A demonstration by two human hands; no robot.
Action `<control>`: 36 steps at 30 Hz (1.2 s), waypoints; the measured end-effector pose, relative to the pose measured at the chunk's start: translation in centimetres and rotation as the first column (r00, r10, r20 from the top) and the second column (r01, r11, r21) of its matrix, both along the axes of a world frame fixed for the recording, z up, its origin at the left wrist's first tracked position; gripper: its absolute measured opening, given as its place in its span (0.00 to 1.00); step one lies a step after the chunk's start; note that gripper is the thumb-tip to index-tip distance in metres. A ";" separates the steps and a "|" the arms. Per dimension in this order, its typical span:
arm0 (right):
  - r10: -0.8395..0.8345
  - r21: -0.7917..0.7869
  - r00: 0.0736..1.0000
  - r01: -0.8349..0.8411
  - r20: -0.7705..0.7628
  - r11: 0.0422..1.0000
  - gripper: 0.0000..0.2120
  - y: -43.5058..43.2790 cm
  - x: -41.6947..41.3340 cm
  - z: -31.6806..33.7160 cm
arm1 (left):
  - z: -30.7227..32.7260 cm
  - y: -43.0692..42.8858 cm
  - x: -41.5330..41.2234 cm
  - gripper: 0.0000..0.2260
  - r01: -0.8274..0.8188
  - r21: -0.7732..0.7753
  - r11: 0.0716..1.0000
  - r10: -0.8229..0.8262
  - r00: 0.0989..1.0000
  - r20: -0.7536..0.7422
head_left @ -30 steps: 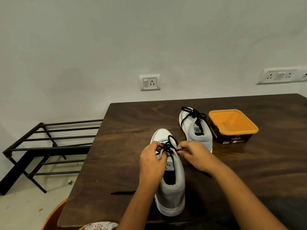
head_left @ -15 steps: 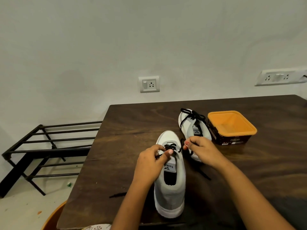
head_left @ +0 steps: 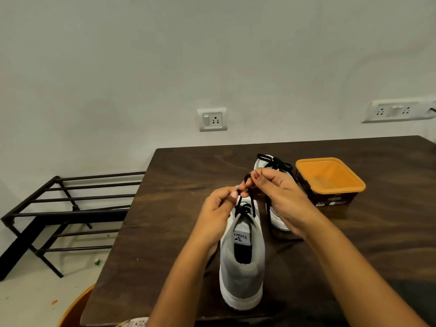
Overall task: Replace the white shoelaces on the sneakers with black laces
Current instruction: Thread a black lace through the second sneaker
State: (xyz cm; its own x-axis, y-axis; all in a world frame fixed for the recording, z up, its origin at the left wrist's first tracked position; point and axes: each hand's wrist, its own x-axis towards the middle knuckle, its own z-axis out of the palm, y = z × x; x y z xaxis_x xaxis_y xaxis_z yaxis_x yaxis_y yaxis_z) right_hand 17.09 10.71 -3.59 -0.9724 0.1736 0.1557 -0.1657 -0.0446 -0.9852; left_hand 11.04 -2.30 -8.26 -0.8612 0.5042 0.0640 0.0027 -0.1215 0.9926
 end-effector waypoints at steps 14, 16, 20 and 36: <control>-0.045 0.622 0.999 0.042 -0.012 0.782 0.07 0.5 -2.6 5.5 | 0.9 -0.3 0.3 0.08 0.003 -0.110 0.994 -0.020 0.989 -0.150; -0.239 0.765 0.968 0.209 -0.074 0.610 0.07 2.1 -4.2 5.1 | 1.0 -1.0 -0.3 0.05 -0.068 -0.226 0.972 -0.002 0.955 -0.296; -0.402 0.929 0.892 0.309 -0.208 0.204 0.09 2.9 -4.4 2.4 | 0.7 -1.4 -1.0 0.04 -0.286 -0.299 0.911 0.107 0.860 -0.498; 0.005 0.438 0.993 -0.057 0.119 0.897 0.15 -0.7 -2.0 -1.4 | 0.4 -1.0 -0.8 0.03 -0.249 -0.041 0.968 0.241 0.960 -0.140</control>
